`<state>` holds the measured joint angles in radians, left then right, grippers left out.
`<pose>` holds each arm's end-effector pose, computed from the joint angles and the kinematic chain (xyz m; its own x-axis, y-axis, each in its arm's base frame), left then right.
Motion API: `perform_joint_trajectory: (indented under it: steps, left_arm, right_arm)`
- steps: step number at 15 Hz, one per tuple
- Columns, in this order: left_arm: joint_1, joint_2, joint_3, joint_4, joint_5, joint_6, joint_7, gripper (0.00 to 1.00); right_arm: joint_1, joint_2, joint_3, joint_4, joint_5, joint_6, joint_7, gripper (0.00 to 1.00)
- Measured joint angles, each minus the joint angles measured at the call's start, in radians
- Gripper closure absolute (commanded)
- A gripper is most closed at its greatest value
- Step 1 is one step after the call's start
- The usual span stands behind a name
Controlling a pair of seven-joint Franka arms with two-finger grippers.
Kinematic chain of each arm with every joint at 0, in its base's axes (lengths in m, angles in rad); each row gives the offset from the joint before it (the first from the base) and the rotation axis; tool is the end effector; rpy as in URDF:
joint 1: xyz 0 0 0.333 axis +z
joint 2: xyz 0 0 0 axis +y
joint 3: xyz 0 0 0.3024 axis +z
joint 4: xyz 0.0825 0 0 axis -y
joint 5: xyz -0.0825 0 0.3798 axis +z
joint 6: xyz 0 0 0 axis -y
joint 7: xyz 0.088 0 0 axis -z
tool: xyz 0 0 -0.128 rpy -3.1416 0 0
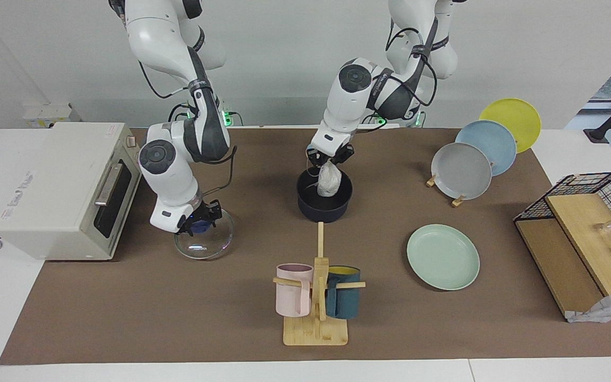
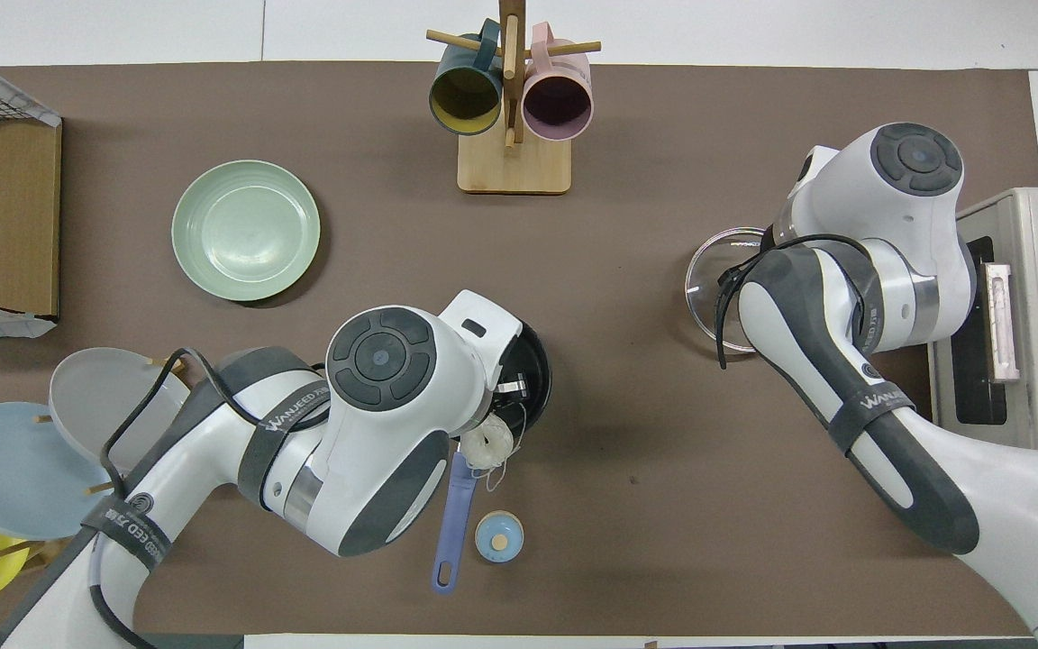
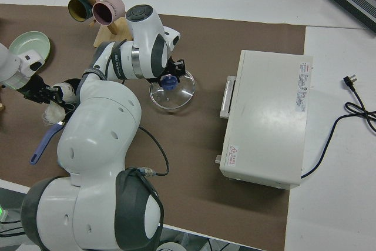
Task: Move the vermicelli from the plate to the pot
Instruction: 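Release the vermicelli into the pot while the right gripper lifts the lid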
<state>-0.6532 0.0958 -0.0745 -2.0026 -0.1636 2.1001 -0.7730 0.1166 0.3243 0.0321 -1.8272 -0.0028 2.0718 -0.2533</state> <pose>0.4184 -0.3864 0.3793 0.9868 0.1217 -0.1064 0.1327 -0.9858 0.1027 0.6083 0.0900 0.3195 0.9172 0.3913 -0.0749 0.3903 -0.9203 -0.0275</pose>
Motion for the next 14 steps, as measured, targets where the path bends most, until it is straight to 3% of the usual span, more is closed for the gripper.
perform_joint_trajectory:
  steps: [8, 13, 14]
  left_arm:
    - [0.003, 0.115, 0.004, 0.000, 0.000, 0.164, 0.001, 1.00]
    - [0.003, 0.161, 0.003, 0.000, 0.000, 0.202, 0.025, 1.00]
    - [0.004, 0.161, 0.005, 0.000, 0.000, 0.202, 0.041, 0.30]
  right_arm:
    - [0.007, -0.014, 0.014, 0.140, 0.000, -0.185, 0.000, 1.00]
    - [0.022, -0.019, 0.027, 0.233, 0.000, -0.310, 0.036, 1.00]
    - [0.030, -0.019, 0.029, 0.248, 0.000, -0.328, 0.052, 1.00]
